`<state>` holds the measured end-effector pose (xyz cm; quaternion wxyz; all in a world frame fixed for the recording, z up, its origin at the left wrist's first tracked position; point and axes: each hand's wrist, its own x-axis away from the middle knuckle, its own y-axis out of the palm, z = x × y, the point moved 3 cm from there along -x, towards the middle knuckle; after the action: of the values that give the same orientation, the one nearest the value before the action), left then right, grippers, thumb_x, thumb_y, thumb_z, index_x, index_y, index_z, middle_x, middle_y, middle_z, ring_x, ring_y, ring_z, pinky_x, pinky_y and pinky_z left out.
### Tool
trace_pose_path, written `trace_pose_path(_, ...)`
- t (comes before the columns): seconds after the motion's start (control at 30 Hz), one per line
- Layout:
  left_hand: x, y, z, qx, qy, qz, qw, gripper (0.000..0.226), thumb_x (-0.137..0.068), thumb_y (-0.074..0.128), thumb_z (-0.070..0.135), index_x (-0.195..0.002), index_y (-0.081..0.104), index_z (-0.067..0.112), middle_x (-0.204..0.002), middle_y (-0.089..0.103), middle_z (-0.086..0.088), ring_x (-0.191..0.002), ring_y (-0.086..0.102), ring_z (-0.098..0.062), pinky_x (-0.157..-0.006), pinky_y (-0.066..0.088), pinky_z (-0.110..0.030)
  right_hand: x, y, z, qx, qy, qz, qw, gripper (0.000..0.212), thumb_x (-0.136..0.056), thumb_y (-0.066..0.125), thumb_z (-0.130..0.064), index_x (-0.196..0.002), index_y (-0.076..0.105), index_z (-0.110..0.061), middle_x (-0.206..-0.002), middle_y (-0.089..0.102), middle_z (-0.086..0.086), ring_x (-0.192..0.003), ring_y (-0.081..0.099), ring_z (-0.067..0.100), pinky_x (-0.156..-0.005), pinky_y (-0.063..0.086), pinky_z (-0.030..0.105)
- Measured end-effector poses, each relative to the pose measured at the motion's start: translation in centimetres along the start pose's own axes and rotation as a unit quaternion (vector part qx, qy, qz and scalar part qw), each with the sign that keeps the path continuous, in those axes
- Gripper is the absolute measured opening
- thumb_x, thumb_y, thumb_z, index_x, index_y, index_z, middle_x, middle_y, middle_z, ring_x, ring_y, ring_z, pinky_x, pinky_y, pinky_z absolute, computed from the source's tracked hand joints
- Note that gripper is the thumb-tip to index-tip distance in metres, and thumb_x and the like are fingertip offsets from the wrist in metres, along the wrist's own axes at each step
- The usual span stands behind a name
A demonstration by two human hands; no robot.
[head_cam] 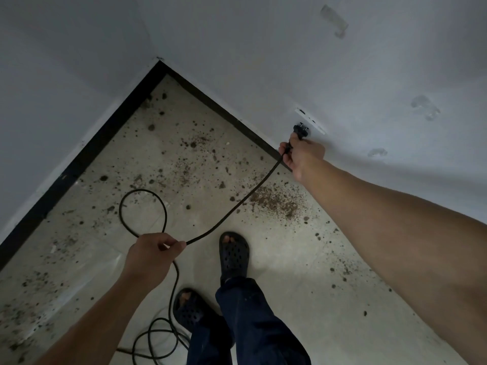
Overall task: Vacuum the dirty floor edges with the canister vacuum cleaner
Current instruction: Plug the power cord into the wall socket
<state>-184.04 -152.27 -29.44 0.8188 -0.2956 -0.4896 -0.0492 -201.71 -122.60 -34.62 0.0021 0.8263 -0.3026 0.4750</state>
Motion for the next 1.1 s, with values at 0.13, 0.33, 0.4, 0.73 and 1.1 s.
trace_pose_path(0.13,0.3,-0.5,0.7,-0.012,0.017,0.004,1.0,0.022,-0.085,0.07,0.029,-0.069,0.068,0.014,-0.058,0.059,-0.004,-0.059,0.057,-0.021,-0.058,0.042,-0.027,-0.1,0.1,-0.4,-0.007,-0.019,0.007,1.0,0.013,-0.097,0.06,-0.02,-0.095,0.059,-0.007,-0.065,0.066,0.006,-0.048,0.057,0.012,-0.05,0.043,0.021)
trace_pose_path(0.33,0.5,-0.1,1.9,-0.017,0.026,0.003,1.0,0.023,-0.085,0.071,0.027,-0.068,0.068,0.012,-0.056,0.059,-0.005,-0.056,0.056,-0.021,-0.055,0.041,-0.026,-0.8,-0.7,-1.0,0.028,-0.012,-0.005,1.0,0.019,-0.097,0.06,-0.021,-0.106,0.056,-0.005,-0.063,0.065,0.007,-0.038,0.052,0.01,-0.037,0.037,0.018)
trace_pose_path(0.4,0.4,0.1,2.2,-0.018,0.035,0.003,0.999,0.024,-0.085,0.071,0.027,-0.066,0.068,0.012,-0.052,0.055,-0.002,-0.05,0.05,-0.017,-0.051,0.037,-0.024,-0.9,-0.9,-1.3,0.042,-0.022,-0.016,0.999,0.022,-0.097,0.059,-0.018,-0.112,0.054,-0.003,-0.07,0.065,0.01,-0.035,0.054,0.009,-0.035,0.037,0.015)
trace_pose_path(0.73,2.2,-0.3,-1.9,-0.139,0.027,-0.003,0.99,0.017,-0.076,0.077,0.032,-0.069,0.063,0.026,-0.062,0.061,0.006,-0.059,0.058,-0.009,-0.052,0.043,-0.023,-0.6,0.0,-1.6,0.054,-0.005,0.008,0.998,0.027,-0.096,0.061,-0.027,-0.113,0.054,-0.007,-0.078,0.07,0.009,-0.049,0.064,0.012,-0.038,0.044,0.018)
trace_pose_path(1.1,12.3,-1.0,-11.9,-0.099,-0.01,0.081,0.992,0.012,-0.08,0.058,0.022,-0.072,0.05,0.025,-0.077,0.06,0.003,-0.075,0.055,-0.019,-0.058,0.036,-0.028,24.6,1.9,10.5,0.706,-0.406,-0.427,0.392,0.058,-0.086,0.063,-0.03,-0.141,0.045,-0.027,-0.14,0.05,-0.002,-0.131,0.042,0.021,-0.114,0.026,0.039)
